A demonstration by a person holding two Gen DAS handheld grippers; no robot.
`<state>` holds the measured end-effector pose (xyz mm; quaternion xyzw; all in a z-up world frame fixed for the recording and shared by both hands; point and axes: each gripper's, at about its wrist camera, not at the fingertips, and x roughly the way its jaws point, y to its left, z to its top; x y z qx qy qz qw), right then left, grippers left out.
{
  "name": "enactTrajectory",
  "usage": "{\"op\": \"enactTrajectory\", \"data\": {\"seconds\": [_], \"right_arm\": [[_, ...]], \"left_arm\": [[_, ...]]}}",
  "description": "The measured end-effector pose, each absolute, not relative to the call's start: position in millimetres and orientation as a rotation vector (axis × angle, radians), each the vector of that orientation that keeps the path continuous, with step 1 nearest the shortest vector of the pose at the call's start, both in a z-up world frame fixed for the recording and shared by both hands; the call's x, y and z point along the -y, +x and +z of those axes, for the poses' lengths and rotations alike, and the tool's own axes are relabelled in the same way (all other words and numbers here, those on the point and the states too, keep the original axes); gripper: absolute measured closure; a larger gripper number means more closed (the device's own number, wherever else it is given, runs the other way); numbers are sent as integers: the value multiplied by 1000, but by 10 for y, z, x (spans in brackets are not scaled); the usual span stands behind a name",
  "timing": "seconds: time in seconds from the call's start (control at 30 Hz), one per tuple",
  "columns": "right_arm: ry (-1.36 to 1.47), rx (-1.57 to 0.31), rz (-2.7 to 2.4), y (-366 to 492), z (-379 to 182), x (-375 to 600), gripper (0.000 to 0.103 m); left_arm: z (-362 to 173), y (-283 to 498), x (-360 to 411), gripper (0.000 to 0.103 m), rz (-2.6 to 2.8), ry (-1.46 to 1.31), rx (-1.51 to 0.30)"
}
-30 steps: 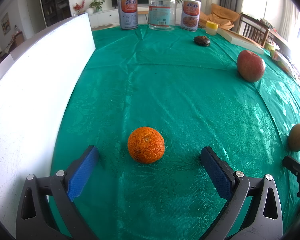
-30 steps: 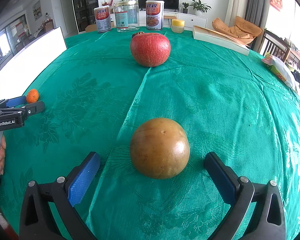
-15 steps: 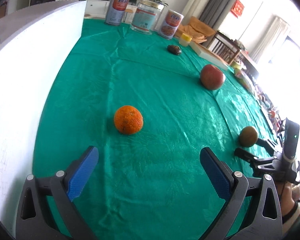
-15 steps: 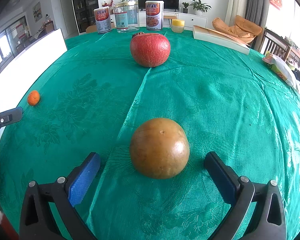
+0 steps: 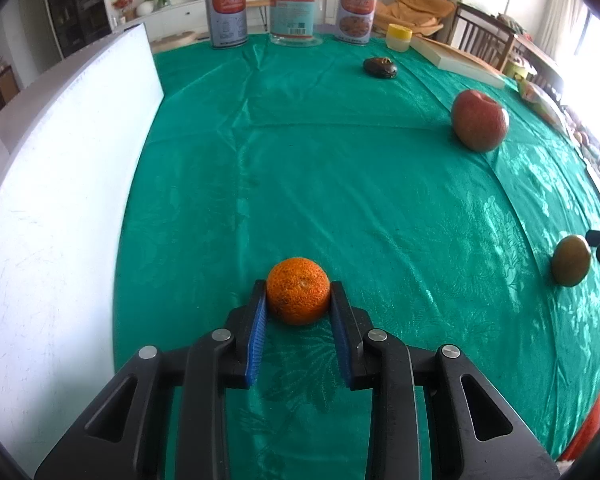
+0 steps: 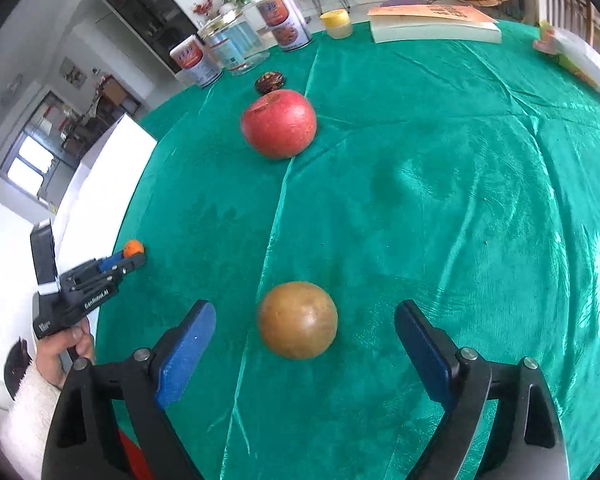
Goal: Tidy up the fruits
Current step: 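Grasp the orange mandarin with the left tool, then grasp the kiwi with the right tool while the left tool lifts the mandarin toward the box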
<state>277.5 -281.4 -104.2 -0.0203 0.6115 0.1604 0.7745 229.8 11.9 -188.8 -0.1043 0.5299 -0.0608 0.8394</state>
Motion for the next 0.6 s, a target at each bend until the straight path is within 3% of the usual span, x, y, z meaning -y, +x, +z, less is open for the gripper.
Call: {"op": "enactTrajectory", "data": {"seconds": [0.1,0.2,0.4,0.6], "right_arm": [[-186,-1376,320,2738,-1274,2547,24],[-353,-1349,235,2646,-1401,2366,55],[-230,-1320,276,2459,-1305,2367,55],[-136,-1247,433,2396,-732,2056,55]], "left_arm": [[-1863,2203,-168,75,-134,-275,-1116],[-1783,2066,-217,75,-152,-329,-1114],[-1321,1811,-270,76,-218,-459,-1047],[-476,1591,-488,76,-286,-518,-884]]}}
